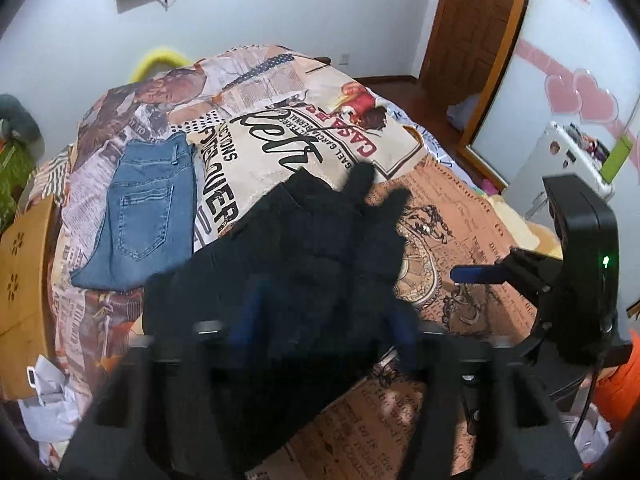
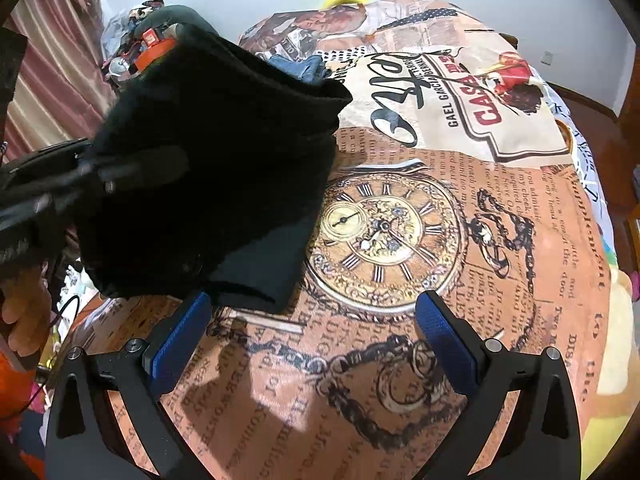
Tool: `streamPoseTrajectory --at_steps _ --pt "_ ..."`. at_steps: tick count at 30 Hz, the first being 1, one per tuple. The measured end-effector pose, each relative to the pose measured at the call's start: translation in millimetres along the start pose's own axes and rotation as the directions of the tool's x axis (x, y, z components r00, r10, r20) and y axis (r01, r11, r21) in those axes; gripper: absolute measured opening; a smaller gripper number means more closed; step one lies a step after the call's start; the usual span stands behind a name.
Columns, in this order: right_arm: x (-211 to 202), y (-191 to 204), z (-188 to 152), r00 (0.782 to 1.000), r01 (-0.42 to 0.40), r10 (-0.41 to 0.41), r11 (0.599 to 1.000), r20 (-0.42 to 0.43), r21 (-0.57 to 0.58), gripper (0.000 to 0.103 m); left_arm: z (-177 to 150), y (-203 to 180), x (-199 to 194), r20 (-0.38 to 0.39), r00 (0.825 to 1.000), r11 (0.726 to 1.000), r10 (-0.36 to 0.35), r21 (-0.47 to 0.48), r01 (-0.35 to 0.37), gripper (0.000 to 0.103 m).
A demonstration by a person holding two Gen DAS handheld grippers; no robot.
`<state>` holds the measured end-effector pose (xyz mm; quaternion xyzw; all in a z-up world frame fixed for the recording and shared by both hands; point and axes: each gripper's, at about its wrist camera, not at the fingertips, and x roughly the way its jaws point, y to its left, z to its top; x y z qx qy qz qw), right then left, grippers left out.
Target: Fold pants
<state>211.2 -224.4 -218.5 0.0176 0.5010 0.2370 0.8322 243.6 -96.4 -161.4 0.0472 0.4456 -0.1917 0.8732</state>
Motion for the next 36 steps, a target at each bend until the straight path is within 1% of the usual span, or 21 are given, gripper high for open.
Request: streamPoseTrajectory --at_steps 2,4,5,7,9,11,13,15,16,17,18,21,22,24,25,27,28,29,33,35,36 --pt "-2 0 -1 1.000 -0.001 0.001 1.000 0.005 0.002 0.101 1 2 -6 0.014 1.000 1.000 -0.010 -0.015 0.010 0.075" --pt "-4 1 -2 1.000 -0.006 0.006 1.000 0.012 0.002 0.101 3 11 -17 0.035 0.999 1.000 -0.013 -0.028 0.014 0.087" --pt "-5 2 -2 1.000 -0.010 0.010 1.000 0.014 0.002 0.101 5 14 -19 0.050 0.999 0.999 -0.003 -0.035 0.005 0.089" --pt "-6 4 -3 1.000 -0.017 0.017 1.000 0.017 -0.003 0.101 6 28 -31 0.093 0.995 0.998 0.044 -0.059 -0.039 0.096" --pt "-7 7 -3 1.000 -0.020 0.020 1.000 0.021 -0.013 0.101 6 47 -42 0.120 0.988 0.992 0.095 -0.088 -0.085 0.098" --pt "-7 11 -2 0.999 -0.027 0.027 0.999 0.025 -0.021 0.102 5 71 -48 0.131 0.979 0.981 0.155 -0.136 -0.138 0.100" --pt "-7 14 -1 0.999 -0.039 0.040 0.999 0.026 -0.029 0.102 2 96 -46 0.124 0.963 0.963 0.238 -0.162 -0.217 0.101" --pt "-6 19 -1 0.998 -0.048 0.049 0.998 0.026 -0.034 0.102 -4 120 -35 0.089 0.944 0.938 0.317 -0.177 -0.298 0.101" --pt "-7 21 -1 0.998 -0.051 0.052 0.998 0.028 -0.035 0.102 -8 135 -24 0.054 0.934 0.922 0.353 -0.188 -0.337 0.101" --pt "-7 24 -1 0.998 -0.054 0.055 0.998 0.030 -0.036 0.102 -12 148 -14 0.018 0.928 0.911 0.373 -0.196 -0.363 0.101" --pt "-7 26 -1 0.998 -0.056 0.057 0.998 0.034 -0.037 0.102 -17 165 1 -0.035 0.920 0.899 0.390 -0.203 -0.389 0.101" --pt "-5 32 4 0.997 -0.067 0.069 0.997 0.047 -0.029 0.102 -34 199 37 -0.151 0.911 0.884 0.383 -0.226 -0.409 0.101" --pt "-5 33 4 0.996 -0.070 0.071 0.997 0.051 -0.026 0.102 -38 206 47 -0.177 0.907 0.881 0.381 -0.228 -0.415 0.101" --pt "-2 35 8 0.995 -0.076 0.077 0.997 0.060 -0.014 0.102 -50 219 72 -0.245 0.891 0.872 0.383 -0.223 -0.436 0.101" --pt "1 36 10 0.995 -0.079 0.080 0.997 0.062 -0.007 0.102 -56 224 79 -0.267 0.887 0.873 0.376 -0.219 -0.436 0.101" --pt "5 36 12 0.995 -0.084 0.084 0.996 0.062 0.005 0.102 -69 228 96 -0.311 0.888 0.882 0.338 -0.224 -0.414 0.101" --pt "10 36 13 0.995 -0.084 0.083 0.996 0.059 0.009 0.102 -77 228 102 -0.327 0.897 0.893 0.298 -0.237 -0.384 0.101" --pt "13 36 14 0.995 -0.079 0.078 0.997 0.054 0.009 0.102 -81 226 104 -0.330 0.902 0.898 0.279 -0.243 -0.366 0.101" --pt "35 30 14 0.999 -0.046 0.046 0.999 -0.006 -0.005 0.101 -89 214 94 -0.300 0.925 0.916 0.232 -0.253 -0.311 0.101" --pt "47 22 15 0.995 -0.083 0.083 0.997 -0.056 0.000 0.102 -88 204 86 -0.284 0.940 0.931 0.190 -0.252 -0.264 0.101" --pt "48 19 15 0.993 -0.100 0.100 0.995 -0.062 -0.005 0.101 -88 197 82 -0.275 0.946 0.939 0.171 -0.244 -0.241 0.101"
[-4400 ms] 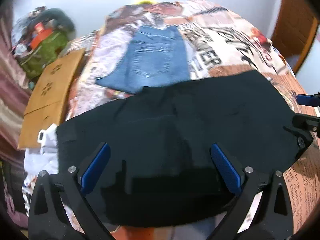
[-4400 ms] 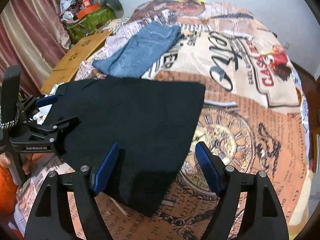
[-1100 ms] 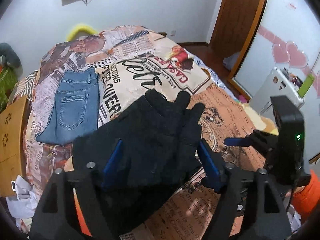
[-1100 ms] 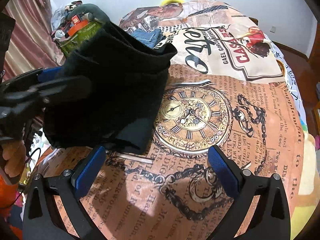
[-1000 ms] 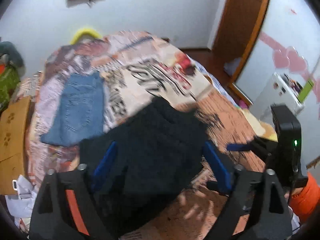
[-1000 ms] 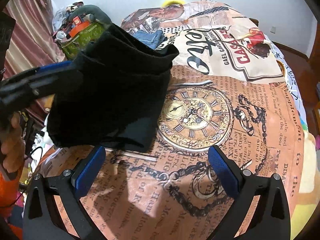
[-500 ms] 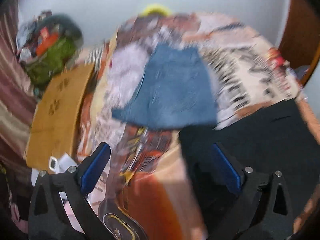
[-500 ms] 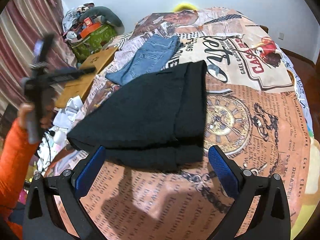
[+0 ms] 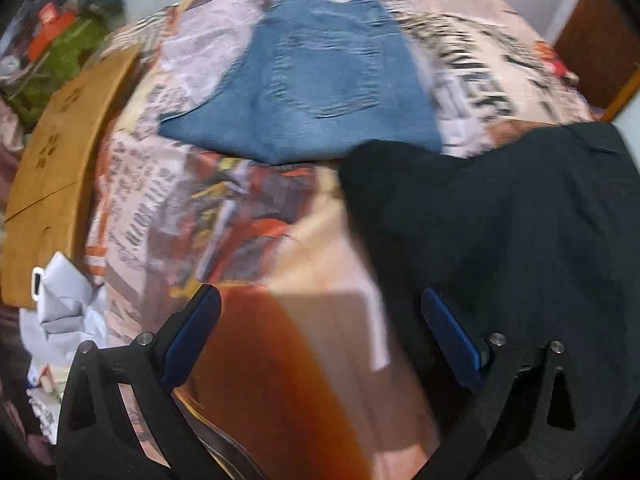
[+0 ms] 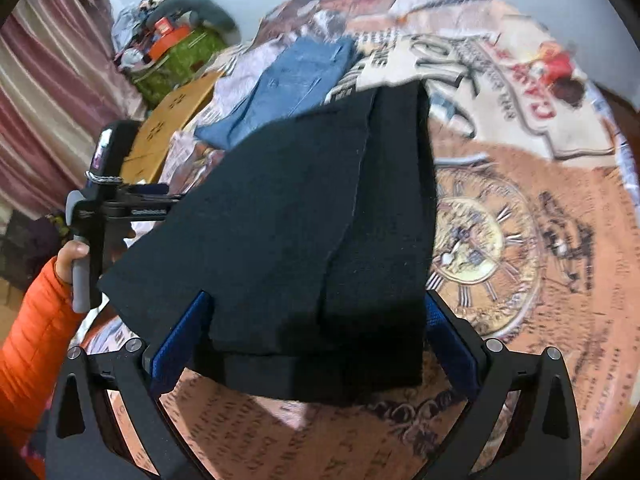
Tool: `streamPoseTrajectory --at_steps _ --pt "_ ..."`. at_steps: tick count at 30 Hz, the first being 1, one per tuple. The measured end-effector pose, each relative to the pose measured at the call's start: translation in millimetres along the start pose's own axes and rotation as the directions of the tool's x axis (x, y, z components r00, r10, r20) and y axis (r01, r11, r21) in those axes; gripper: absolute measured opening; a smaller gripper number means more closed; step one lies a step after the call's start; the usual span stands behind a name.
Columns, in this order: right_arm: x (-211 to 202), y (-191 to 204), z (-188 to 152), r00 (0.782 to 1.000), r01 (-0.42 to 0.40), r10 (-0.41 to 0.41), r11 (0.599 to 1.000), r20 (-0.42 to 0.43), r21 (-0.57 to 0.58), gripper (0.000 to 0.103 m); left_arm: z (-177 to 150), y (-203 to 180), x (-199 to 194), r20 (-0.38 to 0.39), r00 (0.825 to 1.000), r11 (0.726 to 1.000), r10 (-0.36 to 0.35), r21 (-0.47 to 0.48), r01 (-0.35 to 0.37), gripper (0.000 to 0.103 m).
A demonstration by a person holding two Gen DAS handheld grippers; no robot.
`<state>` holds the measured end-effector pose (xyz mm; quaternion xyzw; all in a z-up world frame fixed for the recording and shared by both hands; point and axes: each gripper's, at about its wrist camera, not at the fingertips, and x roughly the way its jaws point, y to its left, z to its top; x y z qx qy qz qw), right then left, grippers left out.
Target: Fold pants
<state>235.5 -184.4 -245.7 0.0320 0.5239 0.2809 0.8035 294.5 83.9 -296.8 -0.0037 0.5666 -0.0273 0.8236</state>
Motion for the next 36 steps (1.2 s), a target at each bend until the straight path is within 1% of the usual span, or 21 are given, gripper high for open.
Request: streamPoseTrajectory --at_steps 1,3,4,7,8,10,14,16,19,21,22,24,26,27,29,30,32,33,35,36 --pt "0 -2 1 1.000 -0.008 0.008 1.000 -0.003 -0.025 0.101 0 -8 -6 0.006 1.000 1.000 -0.012 0.023 0.011 0.101" --pt "-1 -1 2 1.000 -0.005 0.004 0.998 -0.009 -0.068 0.099 0 -22 -17 0.030 1.000 0.998 -0.001 0.067 -0.001 0.101" --pt "0 -1 3 1.000 0.001 -0.002 0.996 -0.011 -0.086 0.099 -2 -30 -24 0.045 0.999 0.996 -0.006 0.089 0.002 0.101" --pt "0 -6 5 1.000 0.005 -0.008 0.991 -0.017 -0.132 0.098 -7 -51 -40 0.058 0.995 0.990 -0.083 0.120 0.076 0.101" --pt "0 -9 6 1.000 0.010 -0.012 0.990 -0.016 -0.143 0.097 -8 -59 -45 0.065 0.993 0.988 -0.097 0.131 0.088 0.101" --pt "-1 -17 9 0.999 0.032 -0.034 0.987 -0.009 -0.160 0.097 -11 -75 -52 0.085 0.992 0.984 -0.094 0.157 0.080 0.101" --pt "-5 -36 14 0.996 0.091 -0.090 0.982 0.012 -0.163 0.097 -7 -99 -56 0.083 0.988 0.978 -0.131 0.173 0.115 0.101" --pt "-8 -47 17 0.991 0.134 -0.130 0.979 0.030 -0.154 0.097 -2 -112 -54 0.084 0.988 0.978 -0.129 0.176 0.113 0.101" --pt "-11 -63 20 0.983 0.183 -0.178 0.977 0.048 -0.112 0.097 8 -131 -53 0.095 0.987 0.976 -0.128 0.190 0.108 0.101" --pt "-14 -69 21 0.976 0.212 -0.208 0.973 0.059 -0.085 0.097 14 -133 -54 0.103 0.988 0.978 -0.119 0.182 0.099 0.101" --pt "-17 -69 20 0.974 0.222 -0.217 0.972 0.066 -0.077 0.097 19 -132 -55 0.115 0.987 0.981 -0.110 0.170 0.090 0.101" --pt "-24 -66 18 0.971 0.231 -0.226 0.971 0.079 -0.065 0.092 30 -124 -58 0.144 0.986 0.989 -0.079 0.139 0.059 0.101" --pt "-32 -59 16 0.967 0.245 -0.240 0.968 0.091 -0.054 0.091 47 -108 -61 0.176 0.984 0.996 -0.012 0.094 -0.005 0.101" --pt "-37 -55 15 0.968 0.235 -0.230 0.971 0.096 -0.046 0.092 51 -102 -62 0.191 0.982 0.996 0.011 0.083 -0.028 0.101" --pt "-42 -50 18 0.977 0.185 -0.182 0.982 0.108 -0.025 0.092 67 -85 -60 0.233 0.968 0.992 0.094 0.066 -0.112 0.101" --pt "-46 -46 17 0.982 0.155 -0.153 0.988 0.115 -0.012 0.093 79 -74 -55 0.240 0.961 0.986 0.139 0.061 -0.158 0.101" --pt "-50 -38 17 0.986 0.110 -0.109 0.994 0.127 -0.001 0.093 92 -59 -41 0.225 0.956 0.977 0.186 0.058 -0.204 0.101" --pt "-52 -31 16 0.988 0.084 -0.083 0.996 0.131 0.001 0.093 99 -51 -31 0.203 0.958 0.974 0.203 0.058 -0.219 0.101" --pt "-50 -17 15 0.990 0.047 -0.046 0.999 0.133 0.000 0.093 105 -41 -12 0.160 0.966 0.974 0.205 0.067 -0.218 0.101" --pt "-49 -11 13 0.991 0.032 -0.031 0.999 0.131 -0.005 0.093 106 -38 1 0.123 0.972 0.974 0.203 0.078 -0.213 0.101"
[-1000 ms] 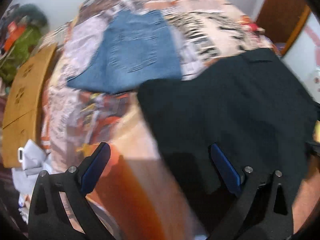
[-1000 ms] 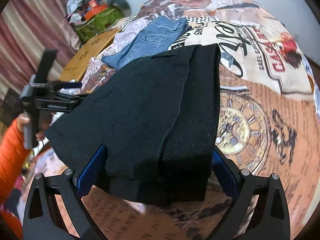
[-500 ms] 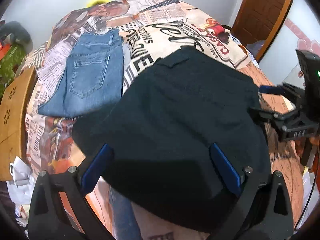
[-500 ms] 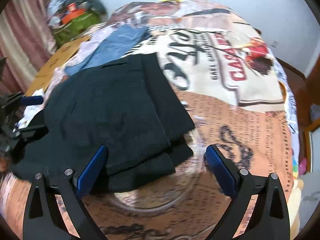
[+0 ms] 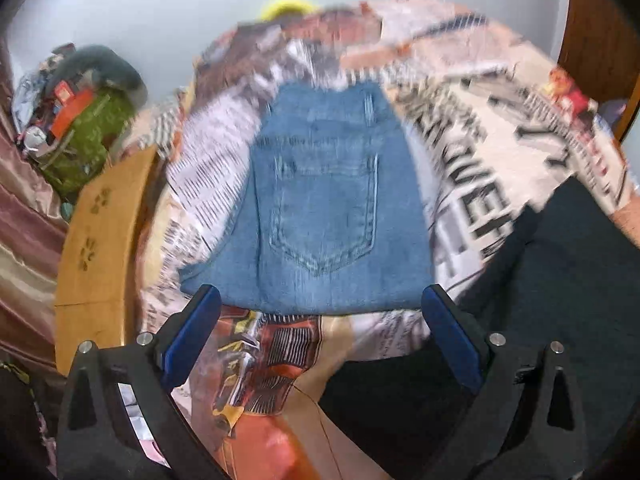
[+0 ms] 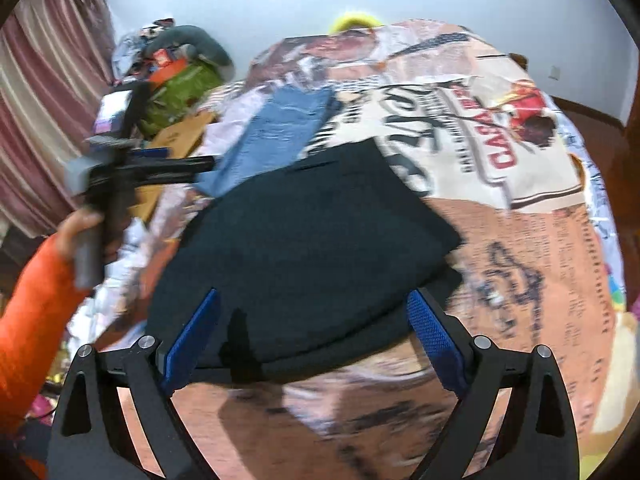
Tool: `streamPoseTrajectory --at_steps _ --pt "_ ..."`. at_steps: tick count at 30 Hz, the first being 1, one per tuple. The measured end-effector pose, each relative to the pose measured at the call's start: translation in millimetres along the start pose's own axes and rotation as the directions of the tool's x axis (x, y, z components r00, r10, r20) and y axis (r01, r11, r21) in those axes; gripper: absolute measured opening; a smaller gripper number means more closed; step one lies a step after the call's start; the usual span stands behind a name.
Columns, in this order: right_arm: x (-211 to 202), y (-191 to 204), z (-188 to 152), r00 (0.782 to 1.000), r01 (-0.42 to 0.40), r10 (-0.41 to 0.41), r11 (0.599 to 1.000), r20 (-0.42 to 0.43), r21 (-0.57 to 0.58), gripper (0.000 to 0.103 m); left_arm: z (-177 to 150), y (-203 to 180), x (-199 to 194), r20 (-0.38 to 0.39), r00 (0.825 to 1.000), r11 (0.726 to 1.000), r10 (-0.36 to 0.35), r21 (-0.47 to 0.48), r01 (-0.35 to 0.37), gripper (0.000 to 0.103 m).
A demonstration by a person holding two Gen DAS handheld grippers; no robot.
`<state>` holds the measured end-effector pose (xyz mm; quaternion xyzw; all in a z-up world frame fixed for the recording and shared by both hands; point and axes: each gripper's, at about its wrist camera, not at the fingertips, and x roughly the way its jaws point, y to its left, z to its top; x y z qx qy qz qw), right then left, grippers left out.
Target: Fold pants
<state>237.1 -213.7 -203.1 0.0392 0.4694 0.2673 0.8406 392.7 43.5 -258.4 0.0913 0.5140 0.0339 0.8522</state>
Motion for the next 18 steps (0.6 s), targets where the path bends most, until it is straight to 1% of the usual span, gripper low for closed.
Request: streamPoseTrajectory --at_steps 3,4,5,6,7,8,9,11,13,15,18 --pt "8 19 -6 0.998 -0.052 0.052 0.999 -0.020 -0.006 0.093 -8 -8 29 -0.096 0.995 0.999 -0.025 0.036 0.028 0.101" --pt "12 25 -8 0.997 -0.068 0.068 0.998 -0.032 -0.008 0.093 -14 -14 39 -0.143 0.988 0.997 -0.058 0.042 0.064 0.101" --pt "15 30 -10 0.997 -0.072 0.072 0.997 -0.042 -0.015 0.093 -18 -19 44 -0.172 0.982 0.995 -0.078 0.042 0.086 0.101" --pt "18 34 -12 0.997 -0.062 0.061 0.998 -0.047 -0.027 0.094 -26 -26 49 -0.214 0.971 0.992 -0.103 0.043 0.115 0.100" --pt "21 39 -14 0.998 -0.038 0.036 0.998 -0.048 -0.049 0.094 -32 -31 50 -0.233 0.966 0.991 -0.112 0.045 0.126 0.097" --pt "23 40 -14 0.999 -0.027 0.024 0.998 -0.048 -0.059 0.095 -35 -34 49 -0.232 0.966 0.991 -0.112 0.043 0.125 0.095" --pt "24 41 -15 0.999 -0.022 0.019 0.998 -0.047 -0.065 0.095 -39 -35 45 -0.217 0.971 0.993 -0.104 0.036 0.114 0.094" --pt "24 39 -14 0.999 -0.019 0.016 0.998 -0.049 -0.062 0.095 -43 -34 36 -0.205 0.973 0.993 -0.101 0.031 0.110 0.094" --pt "24 36 -14 0.999 -0.009 0.006 0.998 -0.050 -0.060 0.094 -48 -31 28 -0.212 0.970 0.992 -0.117 0.028 0.125 0.094" --pt "23 35 -16 0.998 0.015 -0.019 0.997 -0.053 -0.081 0.094 -56 -27 17 -0.214 0.965 0.988 -0.149 0.007 0.154 0.094" --pt "22 34 -20 0.997 0.040 -0.047 0.993 -0.061 -0.115 0.094 -70 -25 -3 -0.196 0.964 0.983 -0.179 0.001 0.183 0.094"
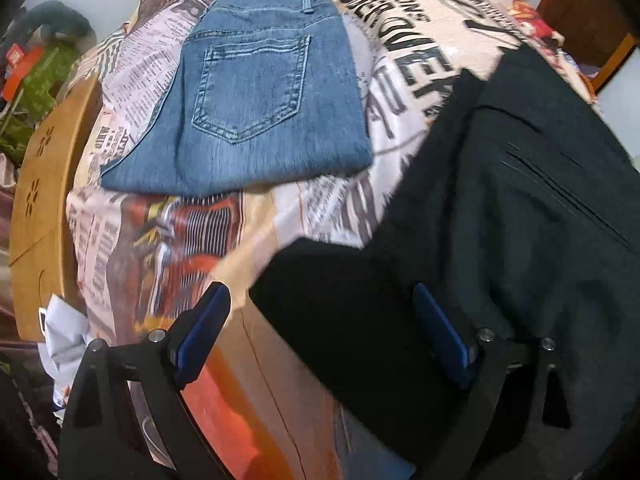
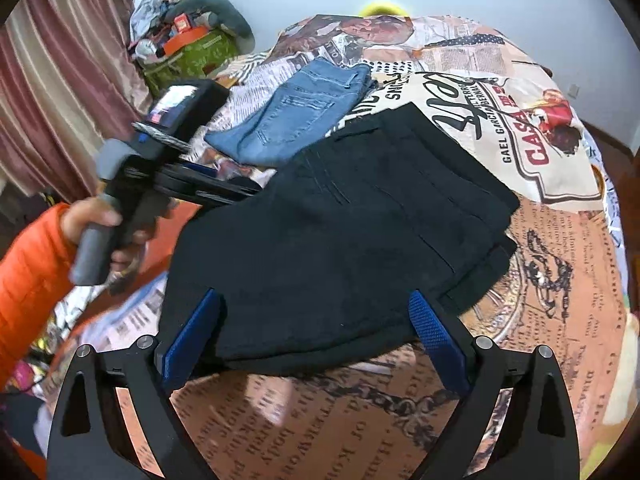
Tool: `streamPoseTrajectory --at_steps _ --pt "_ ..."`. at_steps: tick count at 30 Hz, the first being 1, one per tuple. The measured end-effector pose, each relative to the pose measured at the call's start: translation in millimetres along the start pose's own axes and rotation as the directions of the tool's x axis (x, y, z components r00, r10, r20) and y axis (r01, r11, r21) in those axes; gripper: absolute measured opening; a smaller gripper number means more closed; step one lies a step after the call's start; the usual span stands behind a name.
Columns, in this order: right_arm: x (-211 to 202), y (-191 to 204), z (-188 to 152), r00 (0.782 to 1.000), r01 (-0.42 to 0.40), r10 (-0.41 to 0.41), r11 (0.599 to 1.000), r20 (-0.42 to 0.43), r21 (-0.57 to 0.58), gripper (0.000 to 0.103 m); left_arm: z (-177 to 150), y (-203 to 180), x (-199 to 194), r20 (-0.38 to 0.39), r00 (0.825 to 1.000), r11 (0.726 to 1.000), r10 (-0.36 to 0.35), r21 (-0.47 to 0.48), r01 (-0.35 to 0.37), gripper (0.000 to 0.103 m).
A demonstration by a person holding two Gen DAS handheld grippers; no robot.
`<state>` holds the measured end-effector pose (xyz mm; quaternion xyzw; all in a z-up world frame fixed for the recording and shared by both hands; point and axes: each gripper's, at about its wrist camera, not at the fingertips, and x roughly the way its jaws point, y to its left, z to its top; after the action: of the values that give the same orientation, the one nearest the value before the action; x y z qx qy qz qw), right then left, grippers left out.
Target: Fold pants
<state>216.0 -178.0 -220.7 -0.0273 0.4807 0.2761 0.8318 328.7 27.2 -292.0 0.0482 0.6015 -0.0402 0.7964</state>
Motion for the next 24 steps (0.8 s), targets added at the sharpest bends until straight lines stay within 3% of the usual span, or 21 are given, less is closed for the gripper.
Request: streamPoseTrajectory --at_steps 7,11,20,22,24 --pt "1 -19 -8 0.996 0.080 -0.081 0.996 -0.028 -0.041 0.092 -31 -16 -33 0.043 0.999 1.000 -0.024 0.012 0.023 0.094" --pt "8 -42 -9 0.997 0.058 -0.057 0.998 -0.061 0.009 0.092 -38 -25 -43 0.060 0.998 1.000 -0.017 0.013 0.016 0.094" --pt "14 -69 4 0.978 0.198 -0.198 0.980 -0.064 -0.008 0.092 -41 -50 -53 0.092 0.995 0.999 -0.024 0.025 0.021 0.094" --pt "13 -75 7 0.974 0.217 -0.216 0.976 -0.070 -0.002 0.089 -42 -58 -56 0.101 0.995 1.000 -0.015 0.029 0.013 0.094" --pt "8 -78 10 0.974 0.216 -0.214 0.976 -0.076 0.012 0.075 -42 -65 -58 0.108 0.994 0.999 -0.010 0.035 0.006 0.094"
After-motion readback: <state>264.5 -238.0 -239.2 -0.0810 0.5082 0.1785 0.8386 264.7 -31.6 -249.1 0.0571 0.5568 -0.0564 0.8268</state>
